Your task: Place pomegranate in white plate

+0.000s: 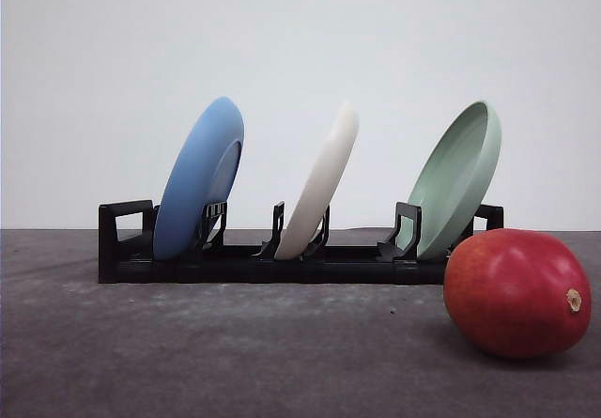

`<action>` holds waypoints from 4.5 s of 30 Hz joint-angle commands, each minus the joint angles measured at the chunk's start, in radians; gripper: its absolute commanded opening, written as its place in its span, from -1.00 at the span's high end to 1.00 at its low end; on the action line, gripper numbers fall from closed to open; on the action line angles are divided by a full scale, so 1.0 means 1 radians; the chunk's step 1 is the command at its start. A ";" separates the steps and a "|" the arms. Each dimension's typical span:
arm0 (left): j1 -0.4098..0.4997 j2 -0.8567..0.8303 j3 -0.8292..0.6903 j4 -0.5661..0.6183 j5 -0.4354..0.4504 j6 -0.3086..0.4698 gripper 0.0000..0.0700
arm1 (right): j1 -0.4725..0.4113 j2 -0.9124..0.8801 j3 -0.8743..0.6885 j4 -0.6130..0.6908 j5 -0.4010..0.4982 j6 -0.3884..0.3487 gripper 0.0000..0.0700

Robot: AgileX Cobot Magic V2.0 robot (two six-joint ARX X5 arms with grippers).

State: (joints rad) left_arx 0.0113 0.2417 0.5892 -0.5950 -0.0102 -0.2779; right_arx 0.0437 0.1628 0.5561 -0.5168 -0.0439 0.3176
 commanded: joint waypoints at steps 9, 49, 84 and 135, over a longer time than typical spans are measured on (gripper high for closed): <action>0.000 0.232 0.164 -0.122 0.174 0.086 0.96 | 0.000 0.234 0.063 -0.040 -0.167 -0.139 0.99; -0.502 0.506 0.190 0.172 0.234 0.390 -0.01 | 0.276 0.395 0.063 -0.027 -0.244 -0.363 0.08; -0.803 1.344 0.398 0.803 -0.052 0.364 0.00 | 0.276 0.349 0.063 -0.031 -0.243 -0.359 0.08; -0.804 1.333 0.499 0.811 -0.097 -0.026 0.96 | 0.276 0.349 0.063 -0.031 -0.243 -0.359 0.08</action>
State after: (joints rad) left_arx -0.7822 1.5860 1.0622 0.2060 -0.1056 -0.2759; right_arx 0.3145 0.5091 0.6033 -0.5570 -0.2863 -0.0380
